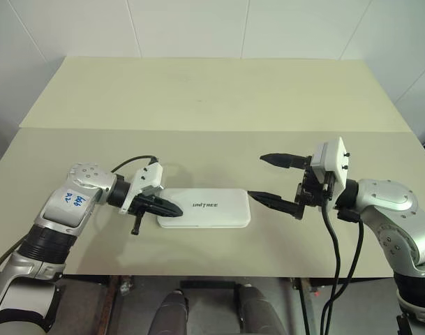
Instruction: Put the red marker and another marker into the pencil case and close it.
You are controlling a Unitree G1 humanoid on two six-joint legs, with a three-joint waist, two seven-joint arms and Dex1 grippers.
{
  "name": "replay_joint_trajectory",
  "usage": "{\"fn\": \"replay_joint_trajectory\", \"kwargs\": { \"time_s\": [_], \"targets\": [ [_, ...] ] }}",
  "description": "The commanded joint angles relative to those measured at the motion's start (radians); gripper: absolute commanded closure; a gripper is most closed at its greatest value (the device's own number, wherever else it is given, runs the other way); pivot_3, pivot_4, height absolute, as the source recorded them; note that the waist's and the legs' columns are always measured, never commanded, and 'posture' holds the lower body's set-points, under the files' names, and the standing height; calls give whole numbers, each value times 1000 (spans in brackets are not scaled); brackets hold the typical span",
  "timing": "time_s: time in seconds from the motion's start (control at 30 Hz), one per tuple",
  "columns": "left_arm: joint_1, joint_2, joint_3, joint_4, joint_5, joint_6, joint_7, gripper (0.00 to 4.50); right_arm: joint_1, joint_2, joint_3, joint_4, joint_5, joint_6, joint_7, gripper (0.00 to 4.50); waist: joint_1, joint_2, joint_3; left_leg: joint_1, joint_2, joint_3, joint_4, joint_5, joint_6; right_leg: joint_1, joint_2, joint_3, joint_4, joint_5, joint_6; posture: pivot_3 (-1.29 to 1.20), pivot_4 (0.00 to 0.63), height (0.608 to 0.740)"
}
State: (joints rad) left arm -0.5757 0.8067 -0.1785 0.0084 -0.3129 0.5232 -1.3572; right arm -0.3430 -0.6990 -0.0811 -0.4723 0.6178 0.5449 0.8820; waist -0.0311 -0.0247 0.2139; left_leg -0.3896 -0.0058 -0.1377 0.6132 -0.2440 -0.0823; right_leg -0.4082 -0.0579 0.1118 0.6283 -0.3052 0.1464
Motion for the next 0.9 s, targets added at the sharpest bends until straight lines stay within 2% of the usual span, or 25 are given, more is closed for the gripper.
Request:
{"fn": "replay_joint_trajectory", "kwargs": {
  "time_s": [0.03, 0.27, 0.37, 0.43, 0.73, 0.77, 0.9],
  "targets": [
    [-2, 35, 83, -46, -75, 43, -18, 4500, -18, 4, -2, -11, 14, -14, 8, 52, 0, 0, 0, 0, 0, 0, 0, 0, 0, 0, 0, 0, 0, 0, 0, 0, 150, 740],
    [-10, 84, 210, -98, -189, 141, 5, 4500, -33, 7, 9, 18, 0, -25, 22, 52, -1, 0, 0, 0, 0, 0, 0, 0, 0, 0, 0, 0, 0, 0, 0, 0, 150, 740],
    [-4, 70, 260, -129, -224, 159, 50, 3873, -33, 0, 7, 31, -12, -37, 31, 0, 0, 0, 0, 0, 0, 0, 0, 0, 0, 0, 0, 0, 0, 0, 0, 0, 150, 740],
    [9, 63, 291, -155, -252, 174, 80, 3264, -31, -6, 8, 39, -28, -56, 38, 0, 0, 0, 0, 0, 0, 0, 0, 0, 0, 0, 0, 0, 0, 0, 0, 0, 150, 740],
    [52, -19, 357, -198, -261, 90, 215, 169, -39, -19, -3, 97, -78, -121, 68, 0, 0, 0, 0, 0, 0, 0, 0, 0, 0, 0, 0, 0, 0, 0, 0, 0, 150, 740],
    [55, -23, 361, -201, -274, 96, 217, 40, -43, -23, -5, 107, -85, -130, 72, 0, 1, 0, 0, 0, 0, 0, 0, 0, 0, 0, 0, 0, 0, 0, 0, 0, 150, 740],
    [51, -40, 365, -197, -284, 69, 235, 40, -58, -31, -16, 140, -100, -156, 77, 0, 1, 0, 0, 0, 0, 0, 0, 0, 0, 0, -1, 0, 0, 0, 0, 0, 150, 740]
  ]
}}
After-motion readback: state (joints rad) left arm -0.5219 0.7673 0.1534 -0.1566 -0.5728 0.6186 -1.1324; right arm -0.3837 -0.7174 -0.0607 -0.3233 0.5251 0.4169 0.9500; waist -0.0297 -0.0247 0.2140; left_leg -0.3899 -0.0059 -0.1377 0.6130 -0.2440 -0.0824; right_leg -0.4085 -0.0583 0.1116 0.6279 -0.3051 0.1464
